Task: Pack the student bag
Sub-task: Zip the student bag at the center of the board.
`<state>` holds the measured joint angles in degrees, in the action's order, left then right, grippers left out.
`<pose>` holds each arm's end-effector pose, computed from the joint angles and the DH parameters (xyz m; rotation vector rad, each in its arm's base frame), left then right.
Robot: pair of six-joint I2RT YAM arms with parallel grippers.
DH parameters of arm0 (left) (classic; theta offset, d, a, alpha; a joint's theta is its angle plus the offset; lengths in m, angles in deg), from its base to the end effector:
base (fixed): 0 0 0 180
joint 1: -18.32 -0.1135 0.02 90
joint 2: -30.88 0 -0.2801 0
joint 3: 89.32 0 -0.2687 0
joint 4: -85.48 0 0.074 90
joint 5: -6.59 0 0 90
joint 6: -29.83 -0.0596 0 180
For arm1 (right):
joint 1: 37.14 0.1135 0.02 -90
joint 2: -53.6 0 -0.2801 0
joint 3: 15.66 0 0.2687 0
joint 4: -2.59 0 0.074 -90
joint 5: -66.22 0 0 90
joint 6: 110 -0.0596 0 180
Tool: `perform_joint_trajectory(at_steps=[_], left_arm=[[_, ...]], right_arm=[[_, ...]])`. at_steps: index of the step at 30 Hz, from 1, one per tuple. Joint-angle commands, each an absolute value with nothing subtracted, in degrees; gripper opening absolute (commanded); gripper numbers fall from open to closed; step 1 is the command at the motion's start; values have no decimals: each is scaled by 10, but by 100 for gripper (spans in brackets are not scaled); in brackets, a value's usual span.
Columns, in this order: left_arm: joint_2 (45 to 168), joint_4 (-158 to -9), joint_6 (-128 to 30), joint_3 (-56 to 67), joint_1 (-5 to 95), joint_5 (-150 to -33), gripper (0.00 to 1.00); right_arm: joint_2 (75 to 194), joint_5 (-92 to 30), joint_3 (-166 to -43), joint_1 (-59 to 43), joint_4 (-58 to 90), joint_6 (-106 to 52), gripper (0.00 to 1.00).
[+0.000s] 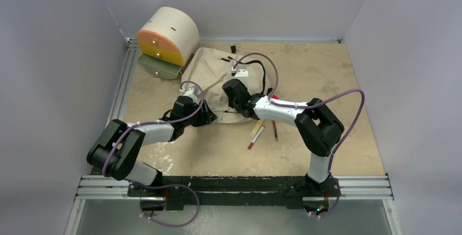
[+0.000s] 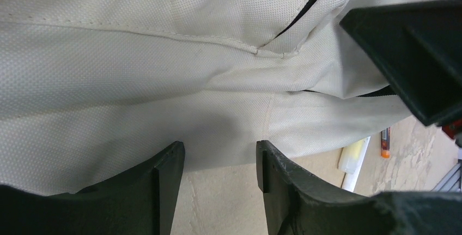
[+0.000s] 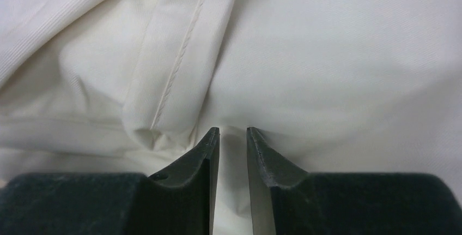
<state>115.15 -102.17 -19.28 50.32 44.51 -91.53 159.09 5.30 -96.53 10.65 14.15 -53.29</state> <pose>0.2591 -0.1368 0.1272 -0.2136 2.3066 -0.7850 0.3176 0.3071 0.1971 0.0092 2.1255 0.2798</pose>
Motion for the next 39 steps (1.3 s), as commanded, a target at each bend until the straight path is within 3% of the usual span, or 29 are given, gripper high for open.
perform_joint_trajectory(at_steps=[1, 9, 15, 21, 33, 39], left_arm=[[1172, -979, -209, 519, 443, -900, 51], [1178, -984, -208, 521, 442, -900, 51], [1180, -985, -207, 520, 442, -900, 51], [1181, -984, -206, 521, 443, -898, 51], [1181, -982, -204, 522, 442, -896, 50], [1182, -982, -205, 522, 442, -896, 50]], right_arm=[[1583, 74, -986, 89, 131, -514, 29], [1484, -128, -915, 88, 72, -437, 35], [1471, -237, -867, 96, 95, -421, 29], [1492, -209, -847, 101, 108, -425, 27], [1545, 7, -893, 101, 143, -468, 27], [1563, 42, -923, 101, 130, -475, 31]])
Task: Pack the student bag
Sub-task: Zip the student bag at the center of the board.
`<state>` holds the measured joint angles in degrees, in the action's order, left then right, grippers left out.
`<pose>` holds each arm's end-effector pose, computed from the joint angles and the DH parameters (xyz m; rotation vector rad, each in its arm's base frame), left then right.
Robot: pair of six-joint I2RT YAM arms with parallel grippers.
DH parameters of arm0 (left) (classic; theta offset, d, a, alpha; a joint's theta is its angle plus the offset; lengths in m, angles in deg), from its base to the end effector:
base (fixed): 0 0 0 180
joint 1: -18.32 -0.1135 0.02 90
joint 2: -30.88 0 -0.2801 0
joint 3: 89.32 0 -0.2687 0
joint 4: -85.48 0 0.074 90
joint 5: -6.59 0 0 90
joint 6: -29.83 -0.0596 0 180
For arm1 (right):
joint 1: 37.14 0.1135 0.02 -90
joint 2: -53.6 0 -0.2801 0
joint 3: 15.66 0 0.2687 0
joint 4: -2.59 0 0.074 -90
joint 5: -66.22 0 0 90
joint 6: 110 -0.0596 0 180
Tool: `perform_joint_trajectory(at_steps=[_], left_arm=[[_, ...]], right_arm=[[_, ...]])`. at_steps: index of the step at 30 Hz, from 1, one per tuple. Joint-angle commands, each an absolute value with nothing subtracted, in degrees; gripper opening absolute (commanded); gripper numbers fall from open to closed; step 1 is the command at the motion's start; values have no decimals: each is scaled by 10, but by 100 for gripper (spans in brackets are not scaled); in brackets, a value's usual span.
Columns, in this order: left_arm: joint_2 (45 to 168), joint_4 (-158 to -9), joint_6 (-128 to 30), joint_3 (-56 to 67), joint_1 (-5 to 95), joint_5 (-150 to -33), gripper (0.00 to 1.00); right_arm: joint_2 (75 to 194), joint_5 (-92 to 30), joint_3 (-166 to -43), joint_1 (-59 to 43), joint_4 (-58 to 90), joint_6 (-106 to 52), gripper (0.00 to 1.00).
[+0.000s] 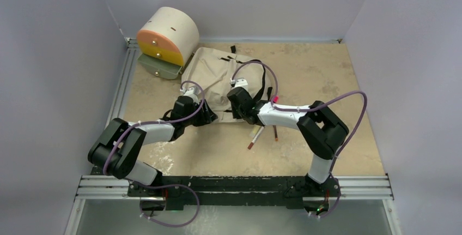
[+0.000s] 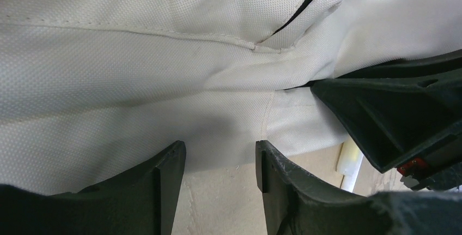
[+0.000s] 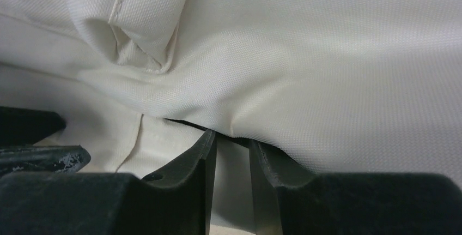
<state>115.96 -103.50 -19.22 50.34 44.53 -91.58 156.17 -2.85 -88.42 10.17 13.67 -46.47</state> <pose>0.2607 -0.1378 0.1257 -0.2122 2.2983 -0.7906 0.2951 0.2885 0.1684 -0.2188 2.2330 0.2829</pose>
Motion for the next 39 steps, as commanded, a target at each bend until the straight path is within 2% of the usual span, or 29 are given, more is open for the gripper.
perform_joint_trajectory(at_steps=[1, 10, 16, 31, 39], left_arm=[[1182, -982, -205, 522, 442, -896, 51], [1181, -983, -205, 524, 442, -898, 50], [1180, -984, -205, 528, 442, -899, 50], [1183, -985, -205, 527, 442, -901, 50], [1173, -977, -204, 526, 442, -900, 50]], right_arm=[[1564, 41, -931, 100, 128, -475, 32], [1571, -9, -981, 100, 115, -473, 46], [1590, -6, -999, 91, 131, -469, 47], [1626, -102, -1000, 48, 126, -468, 49], [1490, -96, -960, 43, 141, -473, 53]])
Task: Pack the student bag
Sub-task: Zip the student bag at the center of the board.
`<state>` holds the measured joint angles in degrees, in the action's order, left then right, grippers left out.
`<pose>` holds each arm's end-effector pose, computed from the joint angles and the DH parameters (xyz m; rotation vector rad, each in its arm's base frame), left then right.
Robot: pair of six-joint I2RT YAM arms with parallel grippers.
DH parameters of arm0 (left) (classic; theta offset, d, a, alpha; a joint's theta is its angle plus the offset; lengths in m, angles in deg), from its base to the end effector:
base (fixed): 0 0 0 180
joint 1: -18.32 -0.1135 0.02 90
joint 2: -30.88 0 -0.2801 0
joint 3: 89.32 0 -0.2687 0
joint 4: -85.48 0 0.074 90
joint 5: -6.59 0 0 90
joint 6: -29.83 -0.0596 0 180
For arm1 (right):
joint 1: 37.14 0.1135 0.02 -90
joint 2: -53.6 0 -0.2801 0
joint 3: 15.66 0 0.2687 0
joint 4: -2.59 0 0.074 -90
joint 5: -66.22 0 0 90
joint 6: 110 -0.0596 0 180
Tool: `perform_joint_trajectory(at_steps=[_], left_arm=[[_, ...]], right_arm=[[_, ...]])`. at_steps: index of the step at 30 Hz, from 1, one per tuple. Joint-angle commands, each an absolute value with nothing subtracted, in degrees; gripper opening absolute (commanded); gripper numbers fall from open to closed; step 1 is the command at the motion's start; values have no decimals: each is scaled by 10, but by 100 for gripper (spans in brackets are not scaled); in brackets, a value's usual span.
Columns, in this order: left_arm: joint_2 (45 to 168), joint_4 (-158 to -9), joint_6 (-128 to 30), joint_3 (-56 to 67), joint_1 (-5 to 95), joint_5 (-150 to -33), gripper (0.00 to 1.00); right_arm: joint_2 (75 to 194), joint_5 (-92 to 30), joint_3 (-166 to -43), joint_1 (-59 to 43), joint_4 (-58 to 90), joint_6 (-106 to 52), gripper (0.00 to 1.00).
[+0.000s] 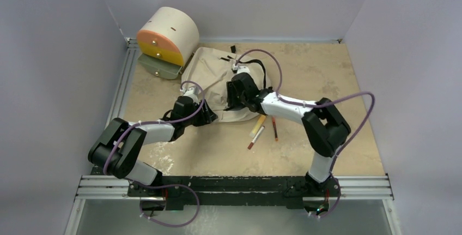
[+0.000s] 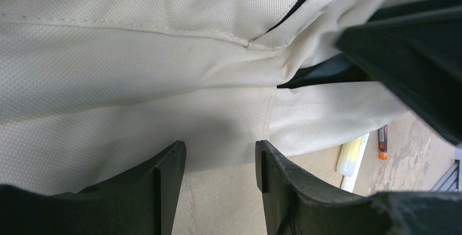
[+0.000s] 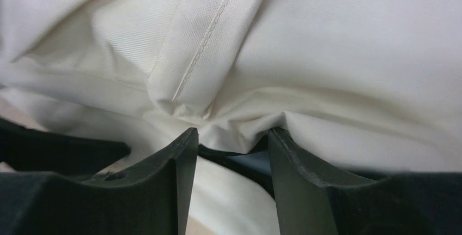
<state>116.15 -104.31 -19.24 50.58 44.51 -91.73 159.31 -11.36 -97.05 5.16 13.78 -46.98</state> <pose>0.2607 -0.1378 0.1251 -0.2094 2.2924 -0.7960 0.3402 0.2922 0.1957 -0.1716 2.2029 0.4482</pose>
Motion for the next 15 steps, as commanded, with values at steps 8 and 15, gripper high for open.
perform_joint_trajectory(at_steps=[8, 15], left_arm=[[1127, -947, -203, 533, 442, -888, 50], [1086, -911, -198, 538, 442, -884, 50]], right_arm=[[1379, -15, -903, -26, 154, -520, 71], [1454, -23, -959, -94, 190, -509, 81]])
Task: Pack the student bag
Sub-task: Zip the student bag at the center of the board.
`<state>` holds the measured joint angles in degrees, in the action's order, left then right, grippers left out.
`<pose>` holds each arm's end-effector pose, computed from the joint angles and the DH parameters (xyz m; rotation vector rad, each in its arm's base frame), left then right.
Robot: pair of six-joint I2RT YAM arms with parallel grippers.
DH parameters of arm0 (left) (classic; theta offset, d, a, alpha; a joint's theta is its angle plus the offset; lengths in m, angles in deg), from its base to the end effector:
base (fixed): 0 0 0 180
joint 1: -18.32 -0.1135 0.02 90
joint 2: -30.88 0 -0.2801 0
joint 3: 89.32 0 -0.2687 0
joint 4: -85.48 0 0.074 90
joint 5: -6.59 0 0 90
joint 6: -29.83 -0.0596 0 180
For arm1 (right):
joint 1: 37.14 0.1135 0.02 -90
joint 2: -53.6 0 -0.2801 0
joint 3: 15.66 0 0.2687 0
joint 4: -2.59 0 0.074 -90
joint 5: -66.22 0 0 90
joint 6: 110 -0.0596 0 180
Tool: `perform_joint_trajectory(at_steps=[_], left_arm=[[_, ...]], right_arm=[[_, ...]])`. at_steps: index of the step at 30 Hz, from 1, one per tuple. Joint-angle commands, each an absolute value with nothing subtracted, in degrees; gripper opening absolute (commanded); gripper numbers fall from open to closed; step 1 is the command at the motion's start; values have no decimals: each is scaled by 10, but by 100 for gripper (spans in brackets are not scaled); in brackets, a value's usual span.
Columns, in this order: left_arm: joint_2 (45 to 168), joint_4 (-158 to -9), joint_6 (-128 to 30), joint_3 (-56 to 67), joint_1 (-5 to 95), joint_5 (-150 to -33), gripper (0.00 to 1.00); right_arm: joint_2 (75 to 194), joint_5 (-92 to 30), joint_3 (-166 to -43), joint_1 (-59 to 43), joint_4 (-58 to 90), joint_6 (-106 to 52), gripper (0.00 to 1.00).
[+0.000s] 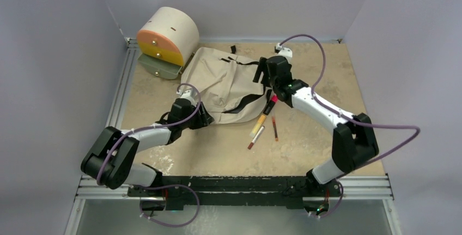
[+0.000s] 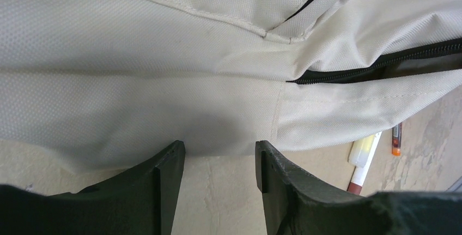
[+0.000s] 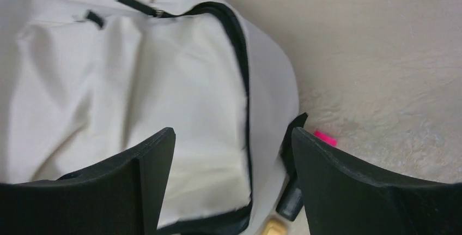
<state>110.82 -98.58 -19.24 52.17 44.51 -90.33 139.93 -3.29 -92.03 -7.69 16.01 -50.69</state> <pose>0.2466 -0.1293 0.1307 -0.2298 2.3198 -0.7545 0.3463 0.1716 0.2950 0.2531 1.9505 0.3376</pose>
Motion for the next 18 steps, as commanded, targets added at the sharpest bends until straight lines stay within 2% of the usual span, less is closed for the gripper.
perform_joint_trajectory(at_steps=[1, 5, 9, 18], left_arm=[[1078, -905, -197, 538, 442, -883, 50], [1041, -881, -195, 543, 442, -873, 50], [1019, -866, -191, 548, 442, -871, 50], [965, -818, -176, 547, 442, -881, 50]], right_arm=[[1468, -33, -968, -100, 192, -506, 81], [1508, -92, -985, -109, 193, -498, 80], [1509, -137, -967, -109, 179, -497, 69], [1458, -183, -931, -102, 163, -475, 25]])
